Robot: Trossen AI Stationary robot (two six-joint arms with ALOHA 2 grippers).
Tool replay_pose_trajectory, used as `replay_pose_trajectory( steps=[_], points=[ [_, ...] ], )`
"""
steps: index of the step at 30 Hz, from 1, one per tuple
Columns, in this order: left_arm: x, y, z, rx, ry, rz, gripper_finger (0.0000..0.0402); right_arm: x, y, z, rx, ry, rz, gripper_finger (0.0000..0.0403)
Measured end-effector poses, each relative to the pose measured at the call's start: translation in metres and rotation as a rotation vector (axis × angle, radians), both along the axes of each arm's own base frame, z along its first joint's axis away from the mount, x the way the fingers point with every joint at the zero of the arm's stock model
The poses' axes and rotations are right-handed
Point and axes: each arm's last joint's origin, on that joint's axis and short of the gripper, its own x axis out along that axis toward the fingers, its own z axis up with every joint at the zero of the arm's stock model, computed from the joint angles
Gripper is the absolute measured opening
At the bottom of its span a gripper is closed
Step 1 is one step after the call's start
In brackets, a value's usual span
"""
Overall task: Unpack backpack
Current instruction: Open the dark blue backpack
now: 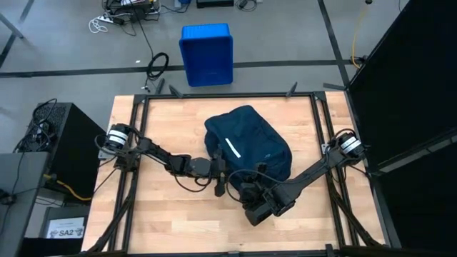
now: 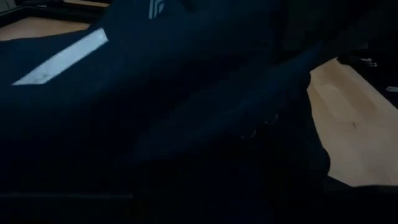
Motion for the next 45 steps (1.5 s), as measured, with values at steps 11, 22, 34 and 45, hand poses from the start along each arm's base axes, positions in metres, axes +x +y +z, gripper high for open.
replay_pose_trajectory(
  steps=[11, 22, 34, 45],
  points=[
    [0.008, -0.002, -0.006, 0.054, 0.020, -0.022, 0.0005, -0.003, 0.002, 0.000, -0.009, 0.014, 0.008, 0.0000],
    [-0.002, -0.002, 0.005, 0.075, 0.132, -0.048, 0.0000, -0.038, 0.028, 0.003, 0.089, 0.023, -0.005, 0.0000],
    [-0.031, 0.007, 0.041, 0.181, 0.284, -0.006, 0.0000, -0.087, 0.028, 0.005, 0.057, 0.040, -0.221, 0.0000],
    [-0.051, 0.011, 0.074, 0.187, 0.256, 0.019, 0.0000, -0.129, 0.034, 0.056, 0.089, -0.333, -0.132, 0.0015]
  ],
)
